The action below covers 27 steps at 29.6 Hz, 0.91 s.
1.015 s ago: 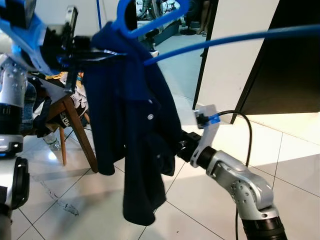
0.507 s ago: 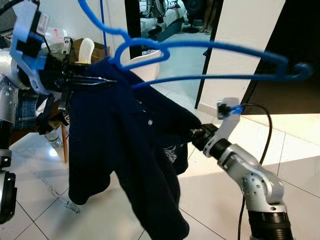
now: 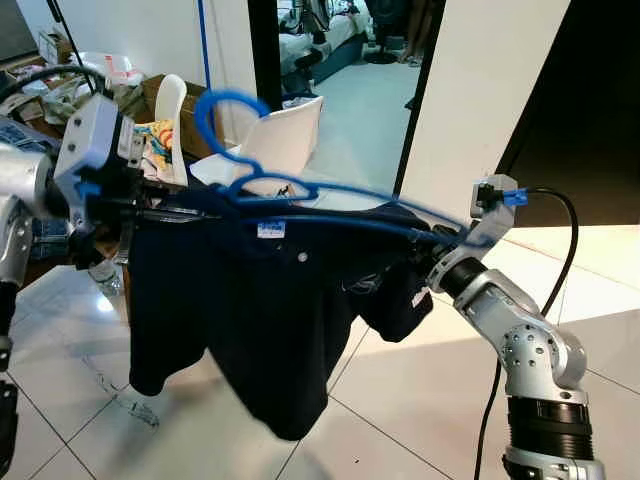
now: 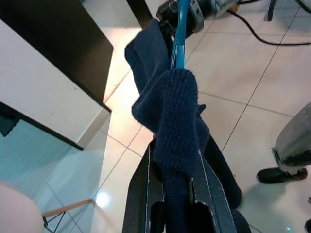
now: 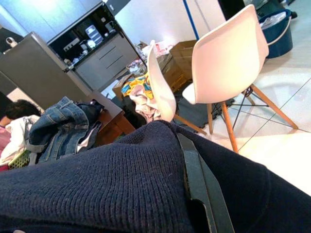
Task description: Hang hanger
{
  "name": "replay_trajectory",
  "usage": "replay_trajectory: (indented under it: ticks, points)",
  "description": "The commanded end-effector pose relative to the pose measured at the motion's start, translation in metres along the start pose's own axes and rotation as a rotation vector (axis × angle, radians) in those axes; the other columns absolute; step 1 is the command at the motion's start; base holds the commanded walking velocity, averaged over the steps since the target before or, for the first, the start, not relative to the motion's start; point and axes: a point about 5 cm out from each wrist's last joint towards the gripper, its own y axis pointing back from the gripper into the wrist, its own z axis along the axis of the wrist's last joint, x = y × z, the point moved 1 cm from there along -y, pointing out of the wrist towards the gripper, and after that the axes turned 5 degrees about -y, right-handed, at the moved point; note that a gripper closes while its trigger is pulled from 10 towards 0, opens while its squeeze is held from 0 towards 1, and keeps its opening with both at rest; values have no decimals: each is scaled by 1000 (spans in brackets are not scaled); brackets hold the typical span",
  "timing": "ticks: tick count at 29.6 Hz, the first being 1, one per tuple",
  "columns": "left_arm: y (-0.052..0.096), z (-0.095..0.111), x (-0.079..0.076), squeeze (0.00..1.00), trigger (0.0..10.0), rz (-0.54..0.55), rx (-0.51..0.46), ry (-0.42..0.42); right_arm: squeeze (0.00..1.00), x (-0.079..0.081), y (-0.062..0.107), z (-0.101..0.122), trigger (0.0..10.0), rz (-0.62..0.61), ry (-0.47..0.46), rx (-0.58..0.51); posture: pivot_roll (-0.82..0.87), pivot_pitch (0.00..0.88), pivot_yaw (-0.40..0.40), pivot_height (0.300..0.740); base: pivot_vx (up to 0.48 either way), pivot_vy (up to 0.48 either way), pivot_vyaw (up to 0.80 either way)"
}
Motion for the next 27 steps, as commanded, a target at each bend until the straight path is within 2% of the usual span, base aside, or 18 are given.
replay_trajectory:
  ticks: [1,4,6,7,8,12,14,18,23,27]
  points:
    - [17,3,1,0,10000,13,72,-28,0,-22,11,13,0,-115,-11,-51,24,86,12,740,0,0,0]
    - [23,-16,-6,0,10000,16,234,-31,0,-23,11,14,0,-116,-20,-47,29,92,10,740,0,0,0]
    - [25,-20,-6,0,10000,25,268,-35,0,-23,10,14,0,-115,-23,-45,29,92,10,740,0,0,0]
    - [28,-25,-5,0,10000,56,312,-45,0,-22,10,13,0,-113,-26,-42,27,92,10,740,0,0,0]
    - [28,-25,-5,0,10000,56,312,-45,0,-22,10,13,0,-113,-26,-42,27,92,10,740,0,0,0]
    - [40,-39,3,0,10000,180,469,-57,0,-22,11,11,0,-112,-33,-36,24,93,12,740,0,0,0]
    - [41,-40,5,0,10000,197,483,-59,0,-22,11,12,0,-112,-34,-35,24,93,12,740,0,0,0]
    - [52,-45,9,0,10000,252,578,-59,0,-23,12,11,0,-114,-33,-32,25,92,15,740,0,0,0]
    - [55,-46,11,0,10000,279,581,-54,0,-24,12,10,0,-117,-34,-27,27,92,17,740,0,0,0]
    - [63,-46,19,0,10000,326,655,-88,0,-25,13,7,0,-120,-33,-16,27,90,18,740,0,0,0]
